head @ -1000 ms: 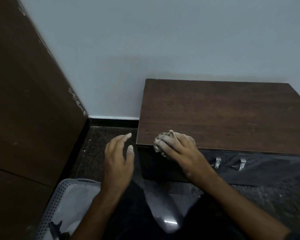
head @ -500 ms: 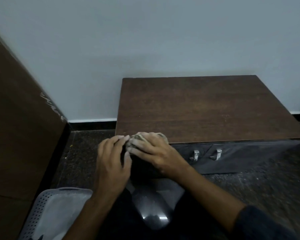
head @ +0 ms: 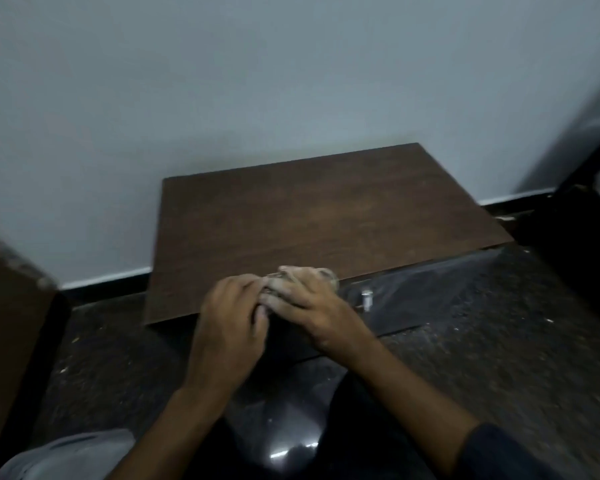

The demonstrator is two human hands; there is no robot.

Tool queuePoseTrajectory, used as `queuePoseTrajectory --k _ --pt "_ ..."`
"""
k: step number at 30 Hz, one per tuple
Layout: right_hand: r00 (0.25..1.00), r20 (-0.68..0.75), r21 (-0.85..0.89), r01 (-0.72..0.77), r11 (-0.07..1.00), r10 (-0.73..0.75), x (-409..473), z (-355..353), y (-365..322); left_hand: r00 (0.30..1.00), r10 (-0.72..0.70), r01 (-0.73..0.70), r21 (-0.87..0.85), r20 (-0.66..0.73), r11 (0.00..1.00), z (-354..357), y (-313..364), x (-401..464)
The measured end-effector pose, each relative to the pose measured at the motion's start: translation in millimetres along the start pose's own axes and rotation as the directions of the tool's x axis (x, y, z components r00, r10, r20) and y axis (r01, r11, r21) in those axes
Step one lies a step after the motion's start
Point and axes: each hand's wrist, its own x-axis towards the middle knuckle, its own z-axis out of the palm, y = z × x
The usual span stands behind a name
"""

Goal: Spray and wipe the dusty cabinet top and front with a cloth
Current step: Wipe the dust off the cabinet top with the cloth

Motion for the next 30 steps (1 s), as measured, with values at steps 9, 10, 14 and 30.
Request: queuePoseTrajectory --k 9,10,14,30 --pt "0.888 -0.32 -0.043 -0.362 0.931 0.33 -109.2 -51.2 101.2 0.972 0.194 -0.19 -0.038 0.132 0.981 53.9 74.4 50.1" --pt "0.859 -0.368 -0.017 -0.39 0.921 0.357 -110.9 -49.7 103.7 0.97 0.201 -0.197 -0.042 0.138 0.979 60.2 81.5 56.7" --pt "0.806 -0.473 0.071 -0.368 0.927 0.356 -86.1 -15.9 74.3 0.967 0.201 -0.193 -0.062 0.157 0.979 76.7 97.7 75.5" --pt "0.322 -0.654 0.399 -0.622 0.674 0.685 -110.4 -26.2 113.2 0.884 0.366 -0.33 -0.166 0.29 0.929 142.7 176.4 146.3"
